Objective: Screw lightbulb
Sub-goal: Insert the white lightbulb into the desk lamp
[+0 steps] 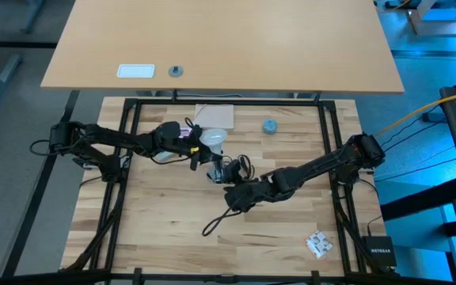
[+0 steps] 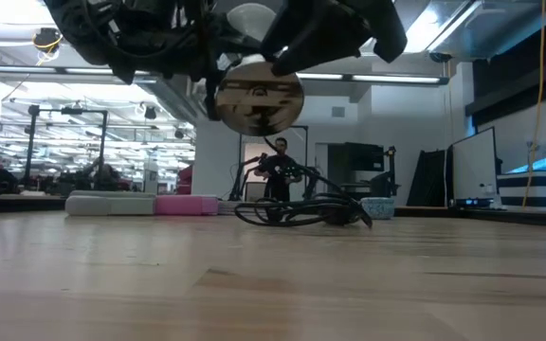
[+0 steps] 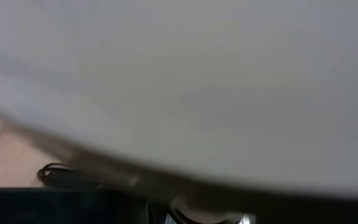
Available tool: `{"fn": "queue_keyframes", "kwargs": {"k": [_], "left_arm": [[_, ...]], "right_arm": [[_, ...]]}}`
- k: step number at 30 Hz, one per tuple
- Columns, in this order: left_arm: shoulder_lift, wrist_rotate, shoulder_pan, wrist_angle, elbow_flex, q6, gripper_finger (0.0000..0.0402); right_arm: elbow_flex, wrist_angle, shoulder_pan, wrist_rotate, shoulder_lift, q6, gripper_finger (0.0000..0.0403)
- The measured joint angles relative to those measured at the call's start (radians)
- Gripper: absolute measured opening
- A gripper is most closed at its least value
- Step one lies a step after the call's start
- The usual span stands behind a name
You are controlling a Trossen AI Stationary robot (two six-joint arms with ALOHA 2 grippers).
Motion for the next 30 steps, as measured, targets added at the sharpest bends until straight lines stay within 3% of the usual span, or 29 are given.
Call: {"fn": "queue_keyframes", "kwargs": {"k": [9,18,30], "left_arm": [[0.001,-0.002,-0.039,0.009,0.0,0.02,0.0153],[0.001,-0.003,-0.057,0.004,-0.001,0.054,0.0152],[0.001,0.043,-0.058,0.004,0.0,0.247,0.0153]], "right_arm": [[0.0,0.0,-0.008,0.007,0.001,0.0,0.0197],[0.0,-0.008,-0.005,-0.009,0.002,0.012,0.008],[0.002,-0.049,-0.006,-0.016,0.002,0.043,0.0088]]}}
